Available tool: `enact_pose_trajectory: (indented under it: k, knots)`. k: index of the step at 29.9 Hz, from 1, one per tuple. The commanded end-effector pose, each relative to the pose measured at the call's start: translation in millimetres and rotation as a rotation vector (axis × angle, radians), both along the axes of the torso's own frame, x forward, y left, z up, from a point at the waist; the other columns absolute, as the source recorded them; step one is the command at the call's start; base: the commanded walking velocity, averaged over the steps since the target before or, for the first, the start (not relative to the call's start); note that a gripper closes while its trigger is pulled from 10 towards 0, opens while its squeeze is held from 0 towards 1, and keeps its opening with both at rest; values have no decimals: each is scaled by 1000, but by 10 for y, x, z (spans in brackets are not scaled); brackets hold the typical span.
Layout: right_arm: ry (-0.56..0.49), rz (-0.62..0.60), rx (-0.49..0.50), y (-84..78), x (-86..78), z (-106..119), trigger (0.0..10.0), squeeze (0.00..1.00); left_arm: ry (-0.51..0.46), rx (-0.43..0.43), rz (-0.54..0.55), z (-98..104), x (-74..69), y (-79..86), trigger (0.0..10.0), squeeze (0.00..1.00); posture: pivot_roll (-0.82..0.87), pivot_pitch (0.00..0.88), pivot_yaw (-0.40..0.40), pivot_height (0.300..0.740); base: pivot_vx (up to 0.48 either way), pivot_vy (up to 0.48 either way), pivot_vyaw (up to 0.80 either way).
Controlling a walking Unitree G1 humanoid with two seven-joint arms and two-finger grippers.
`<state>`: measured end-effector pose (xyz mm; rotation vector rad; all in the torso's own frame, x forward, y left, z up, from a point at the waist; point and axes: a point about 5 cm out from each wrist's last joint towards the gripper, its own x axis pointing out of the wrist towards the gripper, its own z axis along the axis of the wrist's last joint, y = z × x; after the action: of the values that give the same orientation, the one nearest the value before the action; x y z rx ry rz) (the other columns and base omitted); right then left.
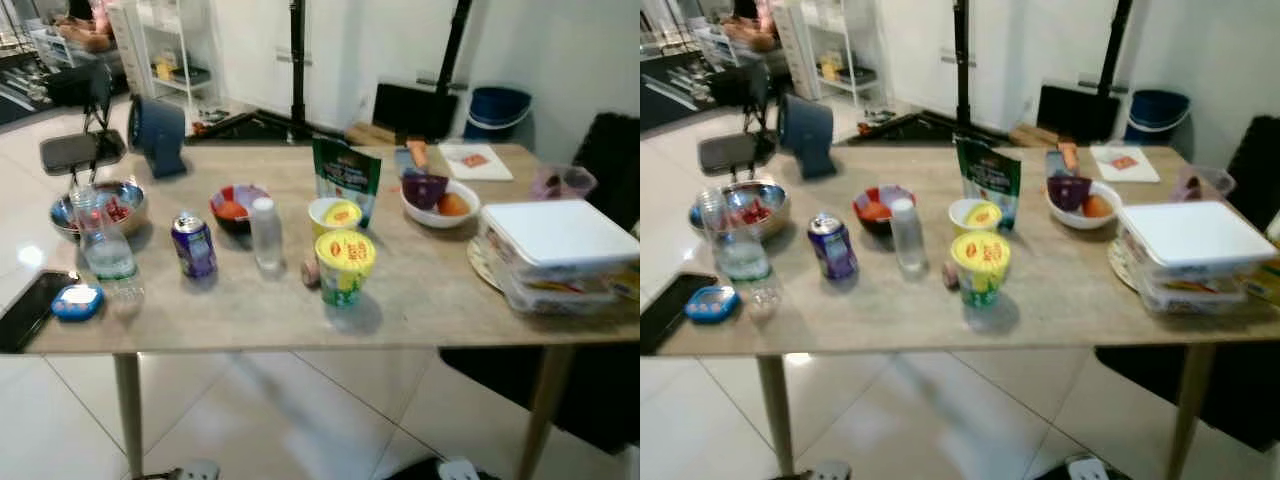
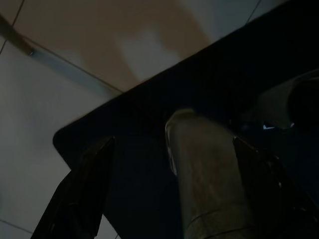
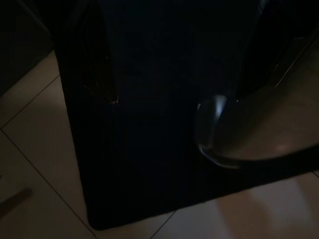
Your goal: Restocking fridge
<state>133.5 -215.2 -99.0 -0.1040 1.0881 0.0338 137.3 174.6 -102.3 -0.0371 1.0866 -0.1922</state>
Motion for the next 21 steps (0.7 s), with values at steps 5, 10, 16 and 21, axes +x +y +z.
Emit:
enact_pose_trajectory:
  k: [5,10,16,21]
  knots:
    - [11,11,1,35,-26,-16,10000,0,16,-11,23,-18,-54,6,10000,0,-27,43,5,740,0,0,-800]
    - [4,4,5,43,-18,-14,10000,0,15,-13,9,-16,-54,11,10000,0,-26,43,7,740,0,0,-160]
    - [5,6,3,45,-20,-15,10000,0,17,-10,1,-17,-60,22,10000,0,-26,43,8,740,0,0,0]
    - [5,8,3,45,-19,-15,10000,0,22,1,-17,-17,-60,27,10000,0,-26,42,8,740,0,-161,0]
